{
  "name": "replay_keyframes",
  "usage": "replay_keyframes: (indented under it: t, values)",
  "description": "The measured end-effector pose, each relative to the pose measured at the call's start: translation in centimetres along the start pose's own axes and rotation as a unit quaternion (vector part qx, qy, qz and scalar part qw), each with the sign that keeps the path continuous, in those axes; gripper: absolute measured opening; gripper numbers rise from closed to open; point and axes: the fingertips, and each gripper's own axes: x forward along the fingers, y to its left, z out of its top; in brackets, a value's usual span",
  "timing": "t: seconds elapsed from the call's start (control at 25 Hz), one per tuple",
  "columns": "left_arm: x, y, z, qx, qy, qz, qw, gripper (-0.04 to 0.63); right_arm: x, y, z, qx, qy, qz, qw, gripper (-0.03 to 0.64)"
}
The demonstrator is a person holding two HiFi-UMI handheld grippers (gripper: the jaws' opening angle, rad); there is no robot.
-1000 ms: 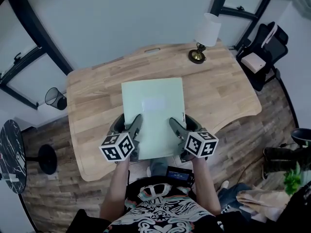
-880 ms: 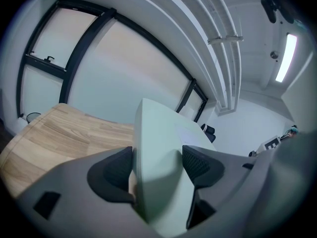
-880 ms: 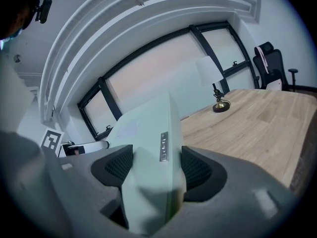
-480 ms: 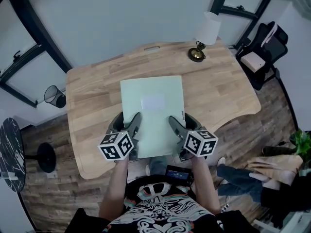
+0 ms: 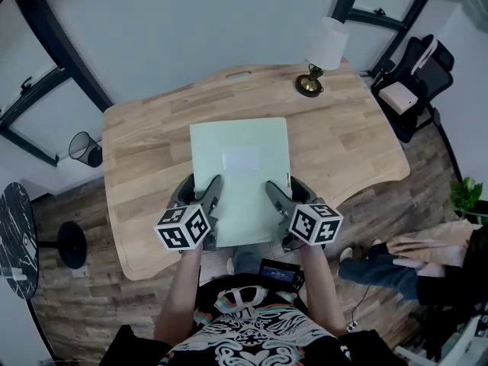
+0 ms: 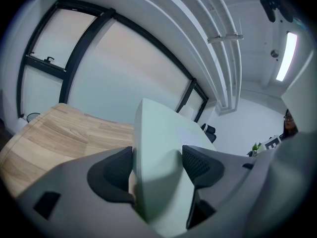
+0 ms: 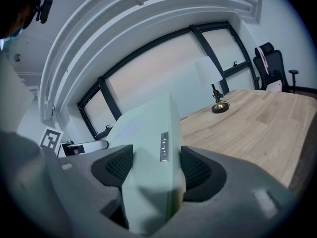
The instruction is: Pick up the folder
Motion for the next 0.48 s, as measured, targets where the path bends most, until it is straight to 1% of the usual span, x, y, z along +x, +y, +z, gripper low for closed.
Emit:
replay_keyframes:
  t: [0.48]
  values:
    - [1.1, 0.0, -0.6, -0.001, 0.006, 0.001, 1.0, 0.298, 0.4, -1.1, -0.3, 0.004, 0.003, -0.003, 1.0, 0.298]
